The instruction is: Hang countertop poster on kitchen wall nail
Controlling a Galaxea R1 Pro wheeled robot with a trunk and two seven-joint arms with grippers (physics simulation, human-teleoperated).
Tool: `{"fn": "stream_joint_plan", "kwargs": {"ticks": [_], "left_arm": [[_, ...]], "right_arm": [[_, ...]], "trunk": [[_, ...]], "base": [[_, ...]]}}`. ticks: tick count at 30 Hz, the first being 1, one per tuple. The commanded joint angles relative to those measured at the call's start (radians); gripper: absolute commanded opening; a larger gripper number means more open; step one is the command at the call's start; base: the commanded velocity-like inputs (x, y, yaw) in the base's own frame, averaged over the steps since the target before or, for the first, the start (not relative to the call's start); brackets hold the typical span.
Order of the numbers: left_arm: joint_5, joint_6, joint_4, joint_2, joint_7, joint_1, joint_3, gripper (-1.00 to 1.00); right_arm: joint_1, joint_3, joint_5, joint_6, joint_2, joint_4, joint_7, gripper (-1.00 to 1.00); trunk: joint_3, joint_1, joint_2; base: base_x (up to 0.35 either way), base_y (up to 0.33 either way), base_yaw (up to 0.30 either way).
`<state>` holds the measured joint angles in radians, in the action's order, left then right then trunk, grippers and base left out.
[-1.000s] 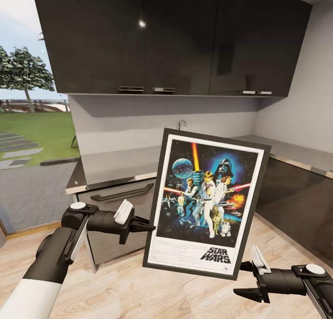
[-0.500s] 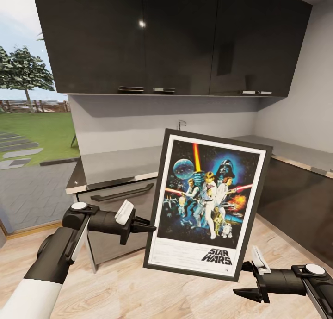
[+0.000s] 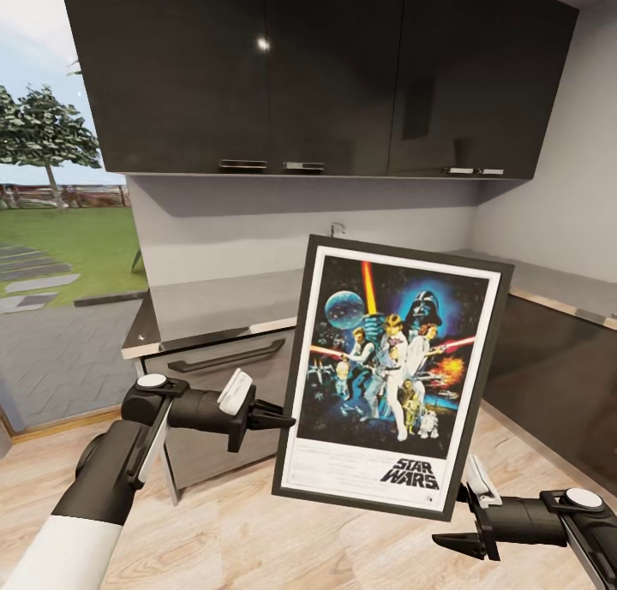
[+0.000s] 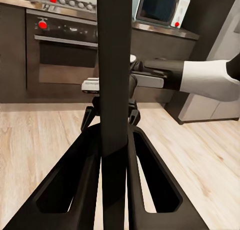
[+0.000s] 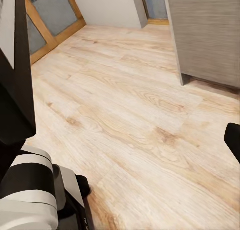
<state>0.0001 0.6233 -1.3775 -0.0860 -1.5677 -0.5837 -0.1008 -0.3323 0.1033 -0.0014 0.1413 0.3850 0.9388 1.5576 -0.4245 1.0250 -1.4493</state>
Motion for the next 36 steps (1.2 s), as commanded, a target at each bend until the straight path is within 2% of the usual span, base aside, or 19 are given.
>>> {"fn": "stream_joint_plan", "kwargs": {"ticks": [1, 22, 36], "left_arm": [[0.000, 0.007, 0.000, -0.001, -0.002, -0.001, -0.001, -1.00], [-0.007, 0.005, 0.009, -0.001, 0.000, -0.001, 0.005, -1.00], [-0.007, -0.021, 0.058, -0.001, 0.000, -0.001, 0.006, -1.00]], "right_arm": [[-0.001, 0.001, 0.000, 0.011, 0.000, 0.001, 0.004, 1.00], [-0.001, 0.000, 0.000, 0.011, 0.000, 0.002, 0.004, 1.00], [-0.001, -0.001, 0.000, 0.011, 0.000, 0.002, 0.004, 1.00]], "trunk": [[-0.001, 0.000, -0.001], [-0.001, 0.000, -0.001], [-0.001, 0.000, -0.001]], "base": [[0.000, 0.000, 0.000], [0.000, 0.000, 0.000], [0.000, 0.000, 0.000]]}}
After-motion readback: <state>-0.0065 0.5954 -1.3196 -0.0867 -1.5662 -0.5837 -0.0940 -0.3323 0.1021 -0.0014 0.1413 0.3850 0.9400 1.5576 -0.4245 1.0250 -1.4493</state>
